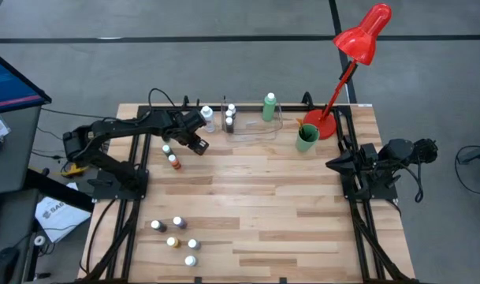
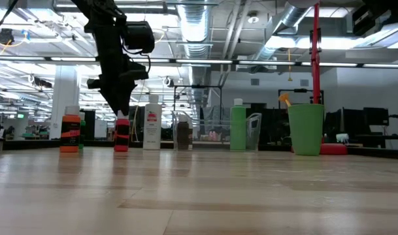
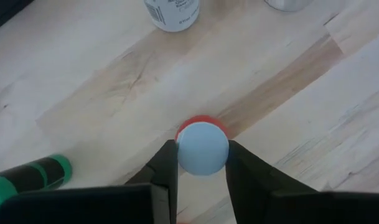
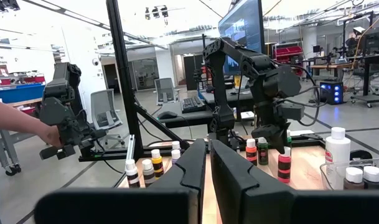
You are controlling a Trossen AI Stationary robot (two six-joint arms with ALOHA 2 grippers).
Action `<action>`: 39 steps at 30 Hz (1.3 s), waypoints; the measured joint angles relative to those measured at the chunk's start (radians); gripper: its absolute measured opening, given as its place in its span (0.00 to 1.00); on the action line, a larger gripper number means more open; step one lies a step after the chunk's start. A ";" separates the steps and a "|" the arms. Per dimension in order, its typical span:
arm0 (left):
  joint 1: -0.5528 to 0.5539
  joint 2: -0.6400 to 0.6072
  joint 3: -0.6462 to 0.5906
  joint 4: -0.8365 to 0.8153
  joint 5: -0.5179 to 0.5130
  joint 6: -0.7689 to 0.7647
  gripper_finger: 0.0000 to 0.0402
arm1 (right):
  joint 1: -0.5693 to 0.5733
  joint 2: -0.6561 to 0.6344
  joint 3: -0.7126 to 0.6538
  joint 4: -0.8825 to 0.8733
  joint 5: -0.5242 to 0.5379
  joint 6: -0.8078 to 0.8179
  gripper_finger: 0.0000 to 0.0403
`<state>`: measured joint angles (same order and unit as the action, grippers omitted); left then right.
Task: Pick & Place Paint Supplies
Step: Put the small red paint bottle into the transparent bin
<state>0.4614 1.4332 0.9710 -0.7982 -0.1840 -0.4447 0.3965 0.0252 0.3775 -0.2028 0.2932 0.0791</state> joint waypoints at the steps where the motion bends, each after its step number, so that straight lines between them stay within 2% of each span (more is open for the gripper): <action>1: 0.000 0.000 0.000 0.001 0.011 -0.008 0.20 | 0.000 0.000 0.000 0.000 0.000 0.000 0.05; 5: -0.003 0.001 0.029 -0.006 0.104 -0.045 0.20 | 0.000 0.000 0.000 0.000 0.000 0.000 0.05; 8: -0.013 0.001 0.082 0.000 0.122 -0.062 0.20 | 0.000 0.000 0.000 0.000 0.000 0.000 0.05; 16: -0.031 0.001 0.279 -0.003 0.120 -0.062 0.20 | 0.000 0.000 0.000 0.000 0.000 0.000 0.05; 20: -0.031 0.000 0.360 0.002 0.086 -0.062 0.20 | 0.000 0.000 0.000 0.000 0.000 0.000 0.05; 24: -0.031 0.001 0.386 0.104 0.075 -0.049 0.20 | 0.000 0.000 0.000 0.000 0.000 0.000 0.05; 31: -0.023 0.079 0.463 0.148 0.108 0.099 0.20 | 0.000 0.000 0.000 0.000 0.000 0.000 0.05; 35: -0.022 0.193 0.586 0.138 0.158 0.226 0.20 | 0.000 0.000 0.000 0.000 0.000 0.000 0.05; 39: -0.023 0.295 0.735 0.050 0.174 0.350 0.20 | 0.000 0.000 0.000 -0.001 0.000 0.000 0.05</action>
<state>0.4381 1.7279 1.7058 -0.7486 -0.0102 -0.0951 0.3963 0.0254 0.3775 -0.2036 0.2932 0.0792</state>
